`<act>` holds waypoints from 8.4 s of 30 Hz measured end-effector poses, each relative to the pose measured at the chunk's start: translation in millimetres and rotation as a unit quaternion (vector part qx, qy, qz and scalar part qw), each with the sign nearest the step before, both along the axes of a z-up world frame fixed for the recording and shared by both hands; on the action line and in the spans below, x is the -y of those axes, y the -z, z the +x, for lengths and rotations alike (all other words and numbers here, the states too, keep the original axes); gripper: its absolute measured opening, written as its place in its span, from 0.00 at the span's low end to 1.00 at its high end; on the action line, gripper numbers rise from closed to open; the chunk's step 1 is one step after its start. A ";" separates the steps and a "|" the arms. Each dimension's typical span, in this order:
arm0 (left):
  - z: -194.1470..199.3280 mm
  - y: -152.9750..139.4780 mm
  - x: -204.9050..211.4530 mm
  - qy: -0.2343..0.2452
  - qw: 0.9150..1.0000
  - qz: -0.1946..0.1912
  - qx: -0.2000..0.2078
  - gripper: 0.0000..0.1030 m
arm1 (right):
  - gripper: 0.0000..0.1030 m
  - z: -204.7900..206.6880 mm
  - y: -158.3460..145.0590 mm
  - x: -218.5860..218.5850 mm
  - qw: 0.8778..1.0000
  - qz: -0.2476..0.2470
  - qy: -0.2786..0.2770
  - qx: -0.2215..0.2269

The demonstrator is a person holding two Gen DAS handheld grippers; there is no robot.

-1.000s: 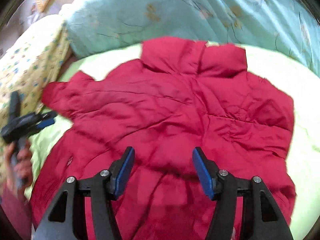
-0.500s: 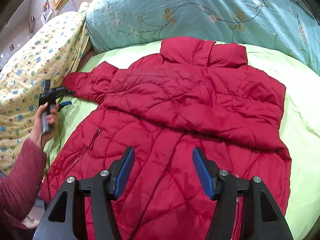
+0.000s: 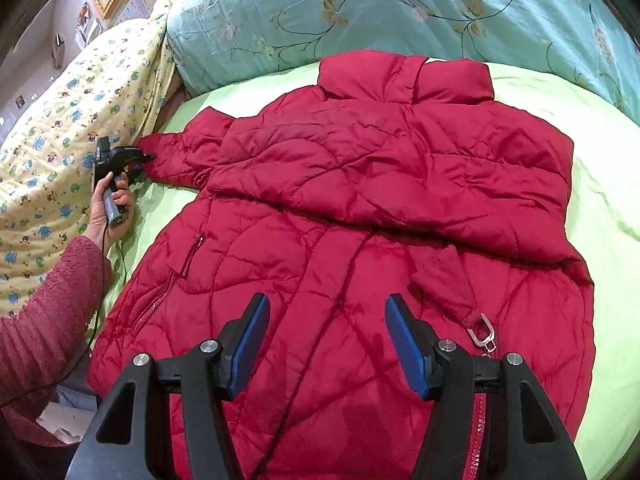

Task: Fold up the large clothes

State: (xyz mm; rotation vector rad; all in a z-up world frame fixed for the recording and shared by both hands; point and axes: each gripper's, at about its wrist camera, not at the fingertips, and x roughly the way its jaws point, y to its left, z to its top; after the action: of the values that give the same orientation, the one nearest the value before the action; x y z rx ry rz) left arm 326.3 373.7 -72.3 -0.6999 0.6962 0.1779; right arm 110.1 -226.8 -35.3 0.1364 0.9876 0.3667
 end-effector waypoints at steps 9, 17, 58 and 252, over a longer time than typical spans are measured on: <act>-46.2 -58.8 64.4 0.079 0.993 0.043 0.076 0.08 | 0.60 0.3 -2.2 4.3 1.000 0.016 0.003 0.005; -79.1 -88.2 138.6 0.153 0.980 0.053 0.119 0.07 | 0.60 -3.2 -3.1 14.3 0.999 0.029 0.016 0.006; -89.3 -12.1 527.3 0.464 0.874 0.142 0.027 0.07 | 0.61 22.4 -10.2 161.7 0.963 0.216 0.160 0.022; -327.2 -98.1 237.3 0.426 0.896 0.119 0.028 0.13 | 0.20 -184.3 -15.1 151.5 0.969 0.242 0.051 0.000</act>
State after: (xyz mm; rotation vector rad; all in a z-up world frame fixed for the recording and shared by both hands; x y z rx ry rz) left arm -0.9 136.3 25.9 -0.1187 0.8505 -0.5577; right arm -74.2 -378.3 -20.2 0.6266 0.8713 0.5087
